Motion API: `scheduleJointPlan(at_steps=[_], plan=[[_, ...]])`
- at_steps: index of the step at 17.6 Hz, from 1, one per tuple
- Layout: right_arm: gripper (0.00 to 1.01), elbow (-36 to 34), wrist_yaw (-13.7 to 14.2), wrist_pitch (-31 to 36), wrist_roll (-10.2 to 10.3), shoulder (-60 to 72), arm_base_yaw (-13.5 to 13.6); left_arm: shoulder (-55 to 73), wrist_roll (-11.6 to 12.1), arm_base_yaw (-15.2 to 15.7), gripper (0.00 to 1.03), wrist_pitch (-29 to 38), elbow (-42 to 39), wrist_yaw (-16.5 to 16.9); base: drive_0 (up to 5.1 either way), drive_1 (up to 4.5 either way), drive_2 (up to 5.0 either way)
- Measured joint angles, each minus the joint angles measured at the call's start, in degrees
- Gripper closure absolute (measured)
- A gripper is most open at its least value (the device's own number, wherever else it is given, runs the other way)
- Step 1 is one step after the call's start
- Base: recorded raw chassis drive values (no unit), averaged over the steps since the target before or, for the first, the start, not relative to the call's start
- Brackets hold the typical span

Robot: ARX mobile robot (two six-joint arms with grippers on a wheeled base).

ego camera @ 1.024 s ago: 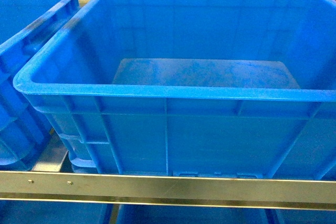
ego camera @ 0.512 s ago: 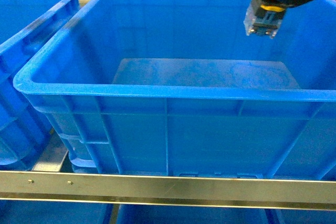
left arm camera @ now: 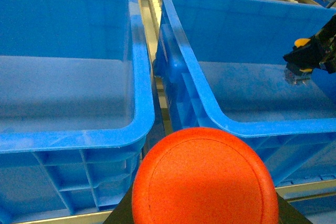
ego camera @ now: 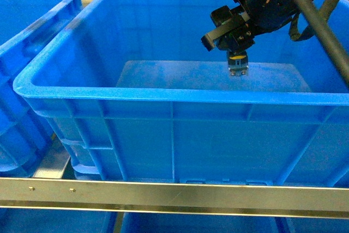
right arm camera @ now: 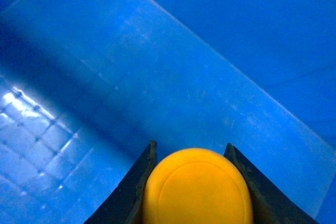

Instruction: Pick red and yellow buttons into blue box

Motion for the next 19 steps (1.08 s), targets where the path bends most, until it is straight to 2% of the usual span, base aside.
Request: scheduleJointPlan(at_steps=[3,5,6,7,9,10,11,12,16,19], plan=[[0.68,1.1,-0.3,-2.6,0.0,0.3,-1.4,0.0,0.0,0.0,0.79,0.0,0.0,0.0,0.0,0.00,0.0],[0.54,0.6,-0.7,-2.4,0.2,0.4,-1.9,0.0,0.0,0.0,0.79,0.0,0.0,0.0,0.0,0.00,0.0],[0.43,-0.4,-1.0,-1.3,0.3,0.4,-2.2,0.0,0.0,0.0,0.79,0.0,0.0,0.0,0.0,0.00,0.0],[0.30,-2.3,-1.9,-0.3,1.0,0.0,-2.2,0.0,0.0,0.0,0.79,-0.1,0.0,0.0,0.0,0.00,0.0],[0.16,-4.2,-3.1,0.6,1.8,-0.5,-2.2,0.0,0.0,0.0,0.79,0.0,0.0,0.0,0.0,0.00,0.0],[0.07,-5.7,-2.7,3.1,2.4,-1.0,-2.2,0.0,0.0,0.0,0.79,0.0,0.0,0.0,0.0,0.00,0.0],[0.01,-7.2,-3.6,4.9,3.4,-2.3,-2.6,0.0,0.0,0.0,0.79,0.0,0.0,0.0,0.0,0.00,0.0],[0.04,-9.9,-3.8,9.0,3.5,-4.7,-3.2,0.0,0.0,0.0,0.79,0.0,0.0,0.0,0.0,0.00,0.0],[0.03,-20.4,-4.5,19.5,3.7,-15.0,-6.8,0.0,0.0,0.0,0.79,0.0,0.0,0.0,0.0,0.00,0.0],[0.03,-28.0,-6.5,24.2,3.7,-21.3,-10.1,0.0,0.0,0.0,0.79,0.0,0.0,0.0,0.0,0.00,0.0]])
